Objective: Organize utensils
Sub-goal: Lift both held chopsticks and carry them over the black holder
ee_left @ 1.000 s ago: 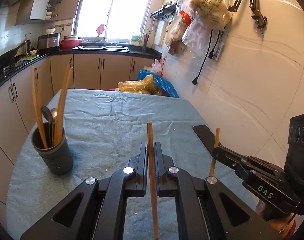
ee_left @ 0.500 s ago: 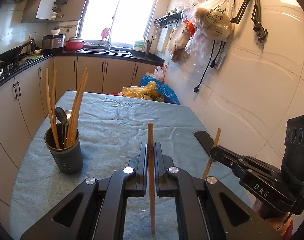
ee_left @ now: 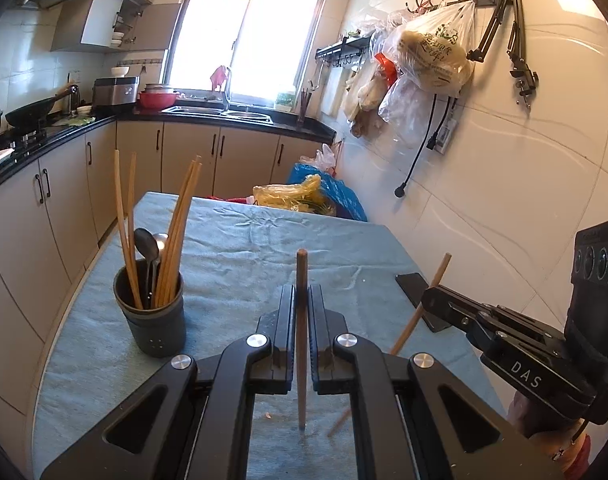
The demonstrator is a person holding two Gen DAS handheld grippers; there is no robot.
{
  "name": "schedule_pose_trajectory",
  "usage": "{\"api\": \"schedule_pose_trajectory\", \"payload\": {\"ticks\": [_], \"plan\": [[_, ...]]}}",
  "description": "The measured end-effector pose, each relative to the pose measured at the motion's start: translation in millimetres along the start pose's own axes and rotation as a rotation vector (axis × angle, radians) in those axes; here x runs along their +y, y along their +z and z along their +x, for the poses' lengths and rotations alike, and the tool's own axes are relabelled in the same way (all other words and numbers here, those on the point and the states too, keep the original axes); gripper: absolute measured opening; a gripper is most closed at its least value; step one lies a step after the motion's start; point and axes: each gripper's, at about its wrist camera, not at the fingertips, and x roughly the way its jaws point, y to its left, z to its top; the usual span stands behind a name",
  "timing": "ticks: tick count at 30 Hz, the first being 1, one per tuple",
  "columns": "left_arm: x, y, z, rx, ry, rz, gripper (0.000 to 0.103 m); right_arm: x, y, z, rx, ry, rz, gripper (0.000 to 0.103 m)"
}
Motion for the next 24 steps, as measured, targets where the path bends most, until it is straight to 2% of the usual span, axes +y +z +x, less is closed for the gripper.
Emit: {"api": "schedule_pose_trajectory", "payload": {"ticks": [24], "plan": [[18.1, 18.5, -47.3, -0.077, 0.062, 0.024, 0.005, 29.9, 23.0, -3.8, -0.023, 0.050, -0.058, 0.007]]}}
